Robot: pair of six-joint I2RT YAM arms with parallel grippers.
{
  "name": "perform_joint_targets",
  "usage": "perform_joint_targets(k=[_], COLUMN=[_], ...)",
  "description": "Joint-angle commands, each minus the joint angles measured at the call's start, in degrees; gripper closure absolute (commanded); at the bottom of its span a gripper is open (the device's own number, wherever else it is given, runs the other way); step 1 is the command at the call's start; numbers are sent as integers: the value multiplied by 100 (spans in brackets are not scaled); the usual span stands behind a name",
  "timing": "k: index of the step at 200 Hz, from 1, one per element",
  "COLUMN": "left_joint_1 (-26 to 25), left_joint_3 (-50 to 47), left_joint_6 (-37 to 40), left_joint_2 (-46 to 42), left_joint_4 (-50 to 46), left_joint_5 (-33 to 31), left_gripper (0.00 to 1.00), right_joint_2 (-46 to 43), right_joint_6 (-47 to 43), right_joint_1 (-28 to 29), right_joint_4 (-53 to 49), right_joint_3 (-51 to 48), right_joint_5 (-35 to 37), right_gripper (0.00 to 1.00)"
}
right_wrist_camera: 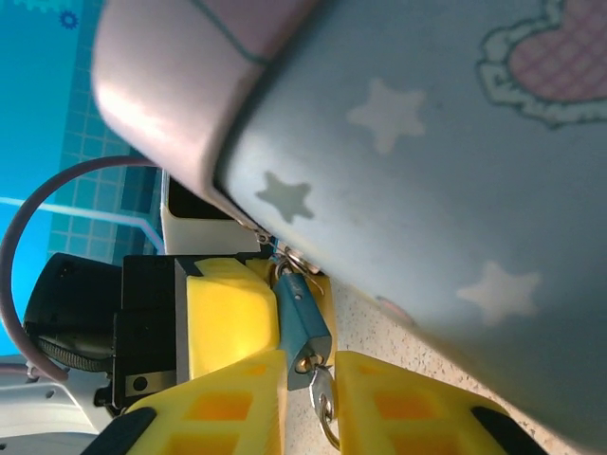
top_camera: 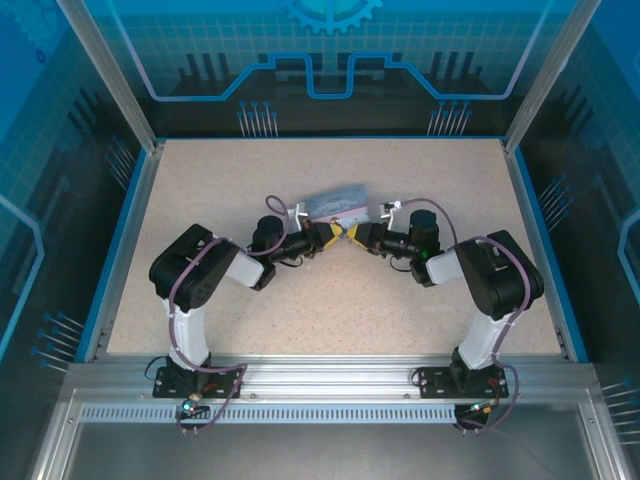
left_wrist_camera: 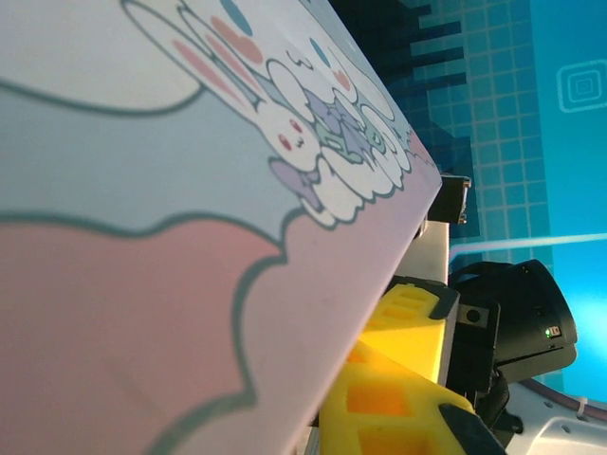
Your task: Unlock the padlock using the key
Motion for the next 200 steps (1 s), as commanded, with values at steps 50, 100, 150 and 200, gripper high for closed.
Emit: perform_joint_targets(k=[50, 100, 150, 200], left_joint_1=[-15, -9, -15, -11], left_joint_3=[195, 216, 183, 177], left_joint_6=[3, -18, 5, 35], left_joint_2=[-142, -94, -72, -54], left_joint_4=[466, 629, 634, 636], left_joint_5=[116, 154, 160, 191], left_gripper=[100, 100, 100, 100], right_joint_2=[213, 455, 788, 977], right_joint_6=[587, 1723, 3180, 4097], right_joint_1=[26, 52, 111, 200], right_joint_4=[590, 796, 1302, 1418], right_joint_3=[-53, -141, -282, -254], right_joint_5=[152, 269, 603, 789], right_gripper=[93, 99, 100, 100])
